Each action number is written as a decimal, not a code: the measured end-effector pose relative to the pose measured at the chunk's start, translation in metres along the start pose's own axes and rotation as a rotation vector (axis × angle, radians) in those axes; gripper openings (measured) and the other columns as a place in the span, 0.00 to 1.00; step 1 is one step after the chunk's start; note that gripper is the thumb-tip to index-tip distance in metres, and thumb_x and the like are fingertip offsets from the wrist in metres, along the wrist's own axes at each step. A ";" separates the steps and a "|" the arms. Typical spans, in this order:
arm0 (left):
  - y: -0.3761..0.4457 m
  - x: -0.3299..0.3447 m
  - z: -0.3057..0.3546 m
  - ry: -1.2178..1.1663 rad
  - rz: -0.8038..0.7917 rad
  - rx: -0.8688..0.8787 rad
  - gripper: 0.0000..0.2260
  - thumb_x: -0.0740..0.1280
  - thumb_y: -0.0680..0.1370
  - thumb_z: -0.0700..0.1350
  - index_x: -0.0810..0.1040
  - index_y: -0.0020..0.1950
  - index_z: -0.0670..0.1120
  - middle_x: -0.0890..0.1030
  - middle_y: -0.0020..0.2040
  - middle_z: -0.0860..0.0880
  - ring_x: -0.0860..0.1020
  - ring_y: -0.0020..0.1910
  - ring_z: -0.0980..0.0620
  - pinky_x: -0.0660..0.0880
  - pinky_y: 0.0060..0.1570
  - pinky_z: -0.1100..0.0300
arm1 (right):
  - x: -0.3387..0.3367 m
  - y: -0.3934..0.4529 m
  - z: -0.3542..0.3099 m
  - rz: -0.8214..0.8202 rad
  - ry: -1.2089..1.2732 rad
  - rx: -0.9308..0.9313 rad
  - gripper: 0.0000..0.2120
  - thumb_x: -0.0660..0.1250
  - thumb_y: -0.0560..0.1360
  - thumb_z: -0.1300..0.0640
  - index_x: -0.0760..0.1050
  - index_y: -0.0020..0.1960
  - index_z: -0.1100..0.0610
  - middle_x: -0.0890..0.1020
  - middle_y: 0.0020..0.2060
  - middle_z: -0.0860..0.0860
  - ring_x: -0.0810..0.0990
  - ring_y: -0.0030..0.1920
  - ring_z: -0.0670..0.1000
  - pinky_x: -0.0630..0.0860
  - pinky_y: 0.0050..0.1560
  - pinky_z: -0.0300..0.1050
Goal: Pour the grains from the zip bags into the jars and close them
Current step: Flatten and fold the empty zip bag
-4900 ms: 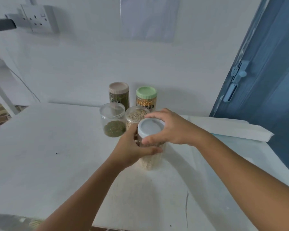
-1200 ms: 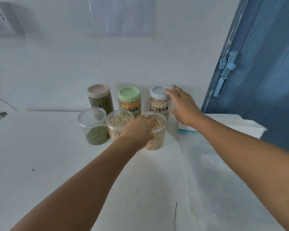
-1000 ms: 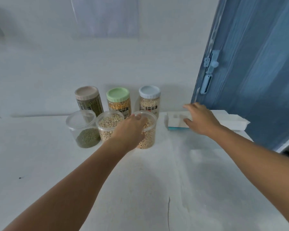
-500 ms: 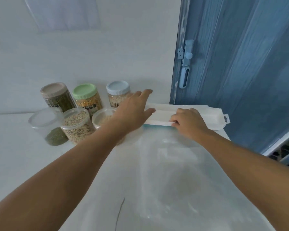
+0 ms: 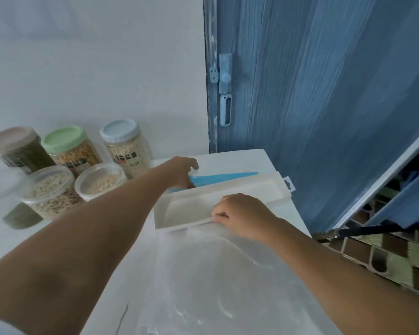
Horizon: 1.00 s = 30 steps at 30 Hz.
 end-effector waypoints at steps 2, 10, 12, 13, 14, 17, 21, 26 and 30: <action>0.005 0.007 -0.003 0.024 -0.015 0.014 0.26 0.76 0.76 0.46 0.74 0.73 0.49 0.80 0.66 0.46 0.78 0.61 0.46 0.73 0.62 0.57 | 0.002 -0.002 -0.001 -0.001 0.013 0.005 0.11 0.63 0.82 0.50 0.81 0.47 0.53 0.79 0.44 0.49 0.78 0.46 0.53 0.79 0.47 0.53; 0.025 0.009 -0.009 -0.026 -0.132 0.025 0.23 0.78 0.75 0.49 0.72 0.66 0.50 0.78 0.59 0.48 0.77 0.55 0.47 0.75 0.58 0.54 | -0.001 -0.001 -0.001 -0.046 0.006 0.018 0.10 0.63 0.83 0.48 0.82 0.53 0.49 0.80 0.47 0.46 0.78 0.49 0.50 0.79 0.51 0.53; 0.028 0.007 -0.012 -0.034 -0.128 0.025 0.21 0.77 0.76 0.49 0.71 0.63 0.51 0.77 0.57 0.49 0.77 0.54 0.47 0.75 0.55 0.55 | -0.004 0.001 -0.002 -0.041 -0.009 0.016 0.10 0.63 0.83 0.48 0.82 0.52 0.49 0.80 0.47 0.46 0.78 0.48 0.50 0.79 0.50 0.52; 0.030 0.005 -0.014 -0.038 -0.104 0.023 0.21 0.78 0.76 0.49 0.71 0.62 0.51 0.78 0.57 0.49 0.78 0.54 0.47 0.76 0.55 0.55 | -0.006 0.003 -0.003 -0.028 -0.011 0.019 0.10 0.62 0.83 0.49 0.82 0.52 0.49 0.80 0.46 0.46 0.78 0.48 0.50 0.78 0.50 0.51; 0.033 0.002 -0.018 -0.046 -0.064 0.018 0.21 0.78 0.75 0.48 0.71 0.61 0.50 0.79 0.58 0.47 0.78 0.53 0.46 0.76 0.53 0.53 | -0.008 0.006 -0.003 -0.018 -0.007 0.027 0.10 0.62 0.83 0.49 0.82 0.52 0.49 0.80 0.46 0.46 0.78 0.49 0.50 0.78 0.49 0.50; 0.039 -0.008 -0.031 -0.061 0.014 -0.020 0.24 0.80 0.73 0.48 0.69 0.60 0.49 0.80 0.58 0.44 0.78 0.51 0.45 0.73 0.49 0.54 | -0.009 0.021 -0.003 -0.006 0.010 0.051 0.09 0.63 0.82 0.51 0.82 0.51 0.51 0.81 0.45 0.49 0.79 0.49 0.53 0.77 0.47 0.49; 0.041 -0.009 -0.037 -0.020 0.043 -0.002 0.33 0.82 0.71 0.50 0.68 0.68 0.49 0.78 0.63 0.43 0.78 0.56 0.43 0.76 0.55 0.49 | -0.005 0.035 -0.002 -0.041 0.059 0.066 0.09 0.64 0.81 0.53 0.81 0.49 0.54 0.82 0.43 0.52 0.79 0.48 0.56 0.76 0.46 0.49; 0.029 -0.014 -0.026 0.162 0.120 0.258 0.23 0.78 0.75 0.52 0.77 0.69 0.60 0.70 0.71 0.48 0.67 0.69 0.45 0.69 0.68 0.47 | -0.006 0.038 0.001 -0.070 0.116 0.067 0.09 0.66 0.81 0.50 0.83 0.50 0.53 0.83 0.45 0.50 0.79 0.49 0.54 0.78 0.52 0.52; 0.026 -0.003 -0.030 0.281 -0.054 0.162 0.16 0.68 0.82 0.56 0.76 0.69 0.70 0.69 0.73 0.49 0.63 0.69 0.43 0.67 0.66 0.51 | -0.006 0.039 0.000 -0.088 0.132 0.061 0.08 0.66 0.82 0.51 0.83 0.50 0.51 0.83 0.44 0.49 0.79 0.48 0.53 0.78 0.53 0.53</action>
Point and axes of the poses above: each hand's wrist, its own y-axis towards the middle knuckle, its own x-axis out of the palm, z = x × y, the point moved 1 cm from there along y, towards the middle knuckle
